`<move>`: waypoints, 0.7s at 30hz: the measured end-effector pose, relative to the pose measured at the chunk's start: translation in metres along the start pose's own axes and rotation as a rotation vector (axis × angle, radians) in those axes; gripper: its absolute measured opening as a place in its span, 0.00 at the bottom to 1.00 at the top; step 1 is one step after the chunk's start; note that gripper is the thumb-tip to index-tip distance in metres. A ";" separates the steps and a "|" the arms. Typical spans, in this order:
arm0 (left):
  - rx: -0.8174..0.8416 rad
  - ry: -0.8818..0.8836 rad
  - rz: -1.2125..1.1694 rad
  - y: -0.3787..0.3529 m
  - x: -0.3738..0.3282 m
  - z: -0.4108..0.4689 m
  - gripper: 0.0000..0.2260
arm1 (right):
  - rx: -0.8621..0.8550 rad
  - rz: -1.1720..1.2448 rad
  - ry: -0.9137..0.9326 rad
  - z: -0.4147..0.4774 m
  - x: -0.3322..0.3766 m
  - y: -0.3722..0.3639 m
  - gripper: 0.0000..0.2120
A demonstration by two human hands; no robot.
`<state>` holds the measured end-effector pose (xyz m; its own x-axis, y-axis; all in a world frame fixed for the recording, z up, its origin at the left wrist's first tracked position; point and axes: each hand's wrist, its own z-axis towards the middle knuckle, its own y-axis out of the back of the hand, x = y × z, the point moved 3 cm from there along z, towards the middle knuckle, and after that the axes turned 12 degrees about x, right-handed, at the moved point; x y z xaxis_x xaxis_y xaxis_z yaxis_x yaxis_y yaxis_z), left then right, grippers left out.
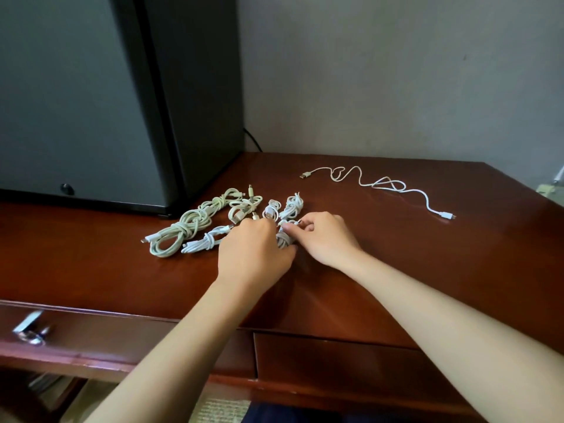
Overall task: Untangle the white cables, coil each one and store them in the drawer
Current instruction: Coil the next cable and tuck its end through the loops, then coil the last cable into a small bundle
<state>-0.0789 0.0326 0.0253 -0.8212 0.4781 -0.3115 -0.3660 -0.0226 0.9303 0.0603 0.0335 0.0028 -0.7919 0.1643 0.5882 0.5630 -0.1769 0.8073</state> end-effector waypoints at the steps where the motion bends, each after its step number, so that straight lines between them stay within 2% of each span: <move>1: -0.006 -0.003 0.014 0.001 -0.001 -0.002 0.16 | 0.011 -0.001 -0.002 -0.001 -0.001 0.000 0.22; 6: -0.080 -0.031 0.240 0.016 -0.011 -0.005 0.18 | 0.035 -0.015 0.011 -0.007 0.000 0.015 0.20; 8: -0.116 -0.031 0.264 0.024 -0.017 -0.003 0.18 | 0.018 -0.008 0.031 -0.008 0.000 0.027 0.18; 13: -0.143 -0.100 0.144 0.030 -0.050 0.012 0.16 | -0.033 0.009 0.080 -0.006 -0.020 0.059 0.13; 18: -0.049 -0.111 0.020 0.005 -0.085 0.051 0.14 | -0.094 -0.058 0.105 0.002 -0.068 0.099 0.03; 21: 0.014 -0.112 -0.082 -0.017 -0.108 0.077 0.13 | -0.199 -0.134 0.048 0.006 -0.110 0.127 0.06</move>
<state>0.0496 0.0487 0.0579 -0.7345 0.5727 -0.3641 -0.4233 0.0328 0.9054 0.2202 -0.0012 0.0408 -0.8694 0.1542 0.4694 0.3979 -0.3446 0.8502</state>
